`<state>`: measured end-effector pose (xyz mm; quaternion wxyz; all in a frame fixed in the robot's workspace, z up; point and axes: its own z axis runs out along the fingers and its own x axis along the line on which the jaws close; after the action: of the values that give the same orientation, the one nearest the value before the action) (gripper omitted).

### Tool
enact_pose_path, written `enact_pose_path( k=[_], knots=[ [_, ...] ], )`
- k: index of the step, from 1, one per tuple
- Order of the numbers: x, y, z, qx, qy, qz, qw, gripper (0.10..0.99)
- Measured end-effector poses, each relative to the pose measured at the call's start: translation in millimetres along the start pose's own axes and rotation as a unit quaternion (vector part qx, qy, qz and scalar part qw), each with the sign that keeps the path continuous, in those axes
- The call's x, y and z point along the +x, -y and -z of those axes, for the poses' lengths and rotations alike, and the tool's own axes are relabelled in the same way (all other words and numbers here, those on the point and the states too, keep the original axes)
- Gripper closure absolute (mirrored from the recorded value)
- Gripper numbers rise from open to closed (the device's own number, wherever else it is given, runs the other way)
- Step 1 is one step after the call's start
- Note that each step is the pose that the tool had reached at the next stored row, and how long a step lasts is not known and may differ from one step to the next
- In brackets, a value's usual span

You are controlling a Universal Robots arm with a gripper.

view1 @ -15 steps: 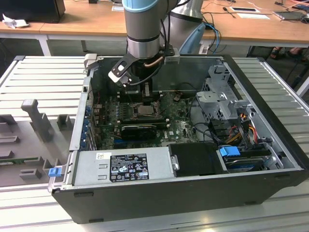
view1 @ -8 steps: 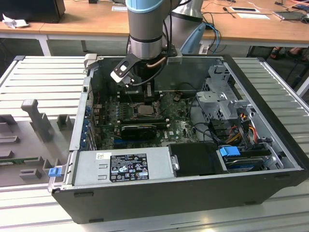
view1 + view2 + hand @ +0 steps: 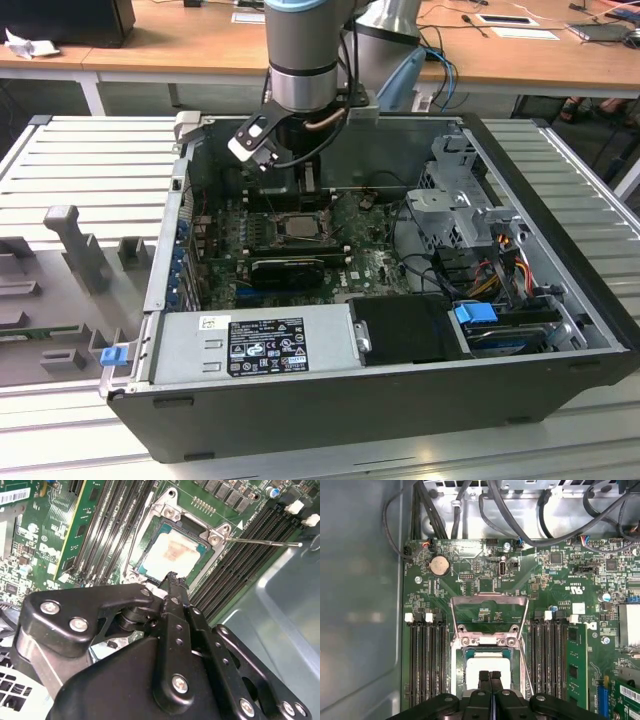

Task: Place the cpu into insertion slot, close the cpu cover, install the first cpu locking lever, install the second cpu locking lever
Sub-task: 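Close the cpu cover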

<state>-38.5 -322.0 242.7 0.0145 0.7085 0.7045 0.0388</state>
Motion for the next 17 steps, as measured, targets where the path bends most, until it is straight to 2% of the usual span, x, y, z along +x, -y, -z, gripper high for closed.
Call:
enact_pose_path(
  k=[3,7,12,17],
  knots=[
    [0.0,-3.7,-0.1,0.0001,0.0002,0.0,1.0,0.98],
    [0.5,-4.6,10.7,0.0001,0.0001,0.0,1.0,0.98],
    [0.6,-8.5,11.1,0.0001,0.0002,0.0,1.0,0.98],
    [0.8,-9.6,17.7,0.0001,0.0002,0.0,1.0,0.98]
  ],
)
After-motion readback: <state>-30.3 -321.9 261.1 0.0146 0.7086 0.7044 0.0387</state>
